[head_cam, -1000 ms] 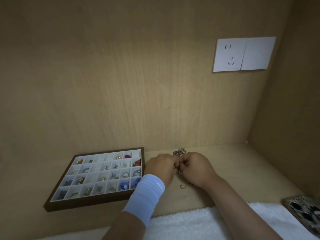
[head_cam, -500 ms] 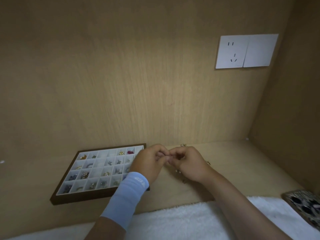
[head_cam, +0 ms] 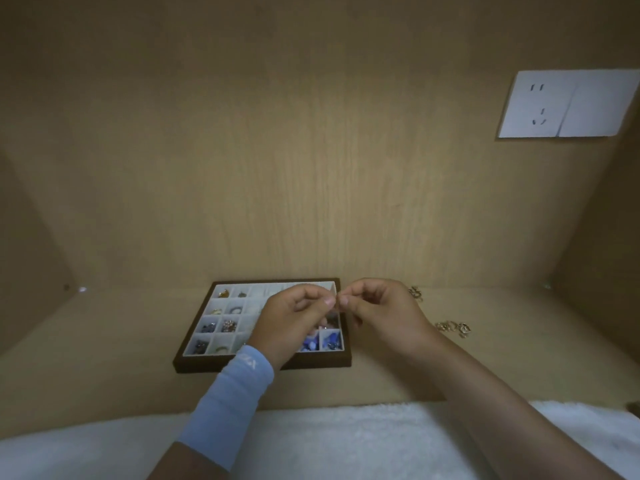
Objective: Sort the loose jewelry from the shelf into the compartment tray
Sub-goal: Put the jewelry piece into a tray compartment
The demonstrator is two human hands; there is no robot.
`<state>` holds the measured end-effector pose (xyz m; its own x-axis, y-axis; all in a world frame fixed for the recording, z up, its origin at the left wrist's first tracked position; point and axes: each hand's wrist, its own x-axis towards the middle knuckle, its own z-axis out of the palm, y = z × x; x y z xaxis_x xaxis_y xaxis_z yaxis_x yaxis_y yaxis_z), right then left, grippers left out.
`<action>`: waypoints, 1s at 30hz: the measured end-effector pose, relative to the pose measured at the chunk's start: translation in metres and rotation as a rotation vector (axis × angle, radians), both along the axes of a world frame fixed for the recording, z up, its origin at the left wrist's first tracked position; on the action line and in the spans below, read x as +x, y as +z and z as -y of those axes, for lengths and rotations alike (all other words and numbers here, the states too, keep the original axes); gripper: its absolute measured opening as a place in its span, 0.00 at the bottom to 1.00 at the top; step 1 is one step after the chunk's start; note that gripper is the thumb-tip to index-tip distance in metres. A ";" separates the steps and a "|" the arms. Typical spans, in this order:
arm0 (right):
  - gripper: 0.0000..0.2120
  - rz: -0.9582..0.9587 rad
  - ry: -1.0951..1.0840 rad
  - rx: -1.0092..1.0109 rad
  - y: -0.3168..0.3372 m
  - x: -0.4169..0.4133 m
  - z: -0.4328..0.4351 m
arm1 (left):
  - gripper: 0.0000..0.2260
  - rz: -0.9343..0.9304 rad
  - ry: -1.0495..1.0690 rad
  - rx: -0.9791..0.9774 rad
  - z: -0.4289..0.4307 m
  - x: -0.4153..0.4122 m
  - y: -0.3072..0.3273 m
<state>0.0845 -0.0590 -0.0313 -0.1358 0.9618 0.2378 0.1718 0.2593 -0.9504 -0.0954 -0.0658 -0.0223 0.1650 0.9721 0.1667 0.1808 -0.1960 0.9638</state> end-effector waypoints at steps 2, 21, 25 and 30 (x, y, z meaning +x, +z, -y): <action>0.04 0.072 -0.010 0.025 0.004 -0.011 -0.005 | 0.05 -0.001 0.046 0.024 -0.001 -0.009 0.000; 0.05 0.794 0.160 0.377 0.080 -0.079 -0.088 | 0.05 0.048 0.274 0.016 -0.047 -0.070 0.030; 0.05 0.804 0.213 0.362 0.081 -0.092 -0.098 | 0.05 0.037 0.282 0.023 -0.052 -0.083 0.026; 0.06 0.860 0.234 0.384 0.071 -0.116 -0.104 | 0.05 0.051 0.310 0.003 -0.058 -0.101 0.019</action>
